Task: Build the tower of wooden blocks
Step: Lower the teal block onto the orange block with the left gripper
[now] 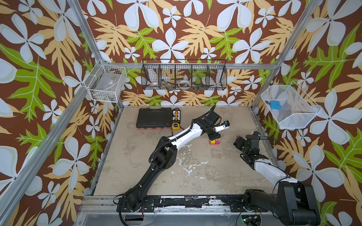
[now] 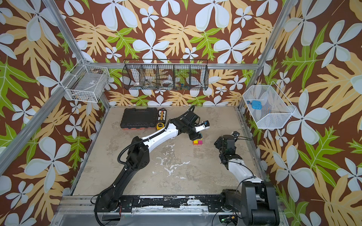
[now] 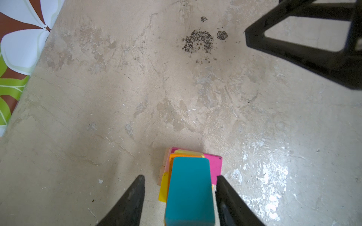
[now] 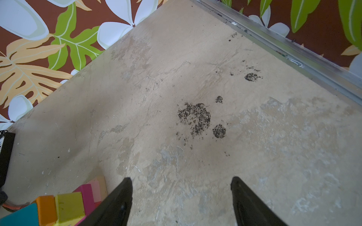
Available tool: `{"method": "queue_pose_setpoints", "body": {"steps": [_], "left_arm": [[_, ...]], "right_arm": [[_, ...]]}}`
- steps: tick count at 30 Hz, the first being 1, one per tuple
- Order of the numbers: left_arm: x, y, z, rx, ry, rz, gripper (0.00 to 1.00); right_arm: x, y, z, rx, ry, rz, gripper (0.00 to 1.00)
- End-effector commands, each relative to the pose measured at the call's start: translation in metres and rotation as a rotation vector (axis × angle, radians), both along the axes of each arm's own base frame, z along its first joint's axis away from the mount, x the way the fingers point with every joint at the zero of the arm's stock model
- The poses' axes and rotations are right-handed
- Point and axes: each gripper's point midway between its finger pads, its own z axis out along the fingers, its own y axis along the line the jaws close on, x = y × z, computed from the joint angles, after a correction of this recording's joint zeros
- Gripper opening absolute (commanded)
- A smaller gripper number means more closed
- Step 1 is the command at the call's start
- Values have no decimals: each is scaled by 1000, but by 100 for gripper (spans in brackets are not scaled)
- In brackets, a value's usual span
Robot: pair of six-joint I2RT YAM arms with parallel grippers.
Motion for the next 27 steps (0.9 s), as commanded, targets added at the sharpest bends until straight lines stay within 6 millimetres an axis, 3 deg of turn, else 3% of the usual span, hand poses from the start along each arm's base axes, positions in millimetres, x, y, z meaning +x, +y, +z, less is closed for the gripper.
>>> {"method": "queue_pose_setpoints", "body": {"steps": [1,27], "left_arm": [[3,-1,1,4,-22,13,60],[8,26,-9,116,-69,76,62]], "right_arm": [[3,1,3,-2,-7,7,79],[4,2,3,2,-7,9,78]]}}
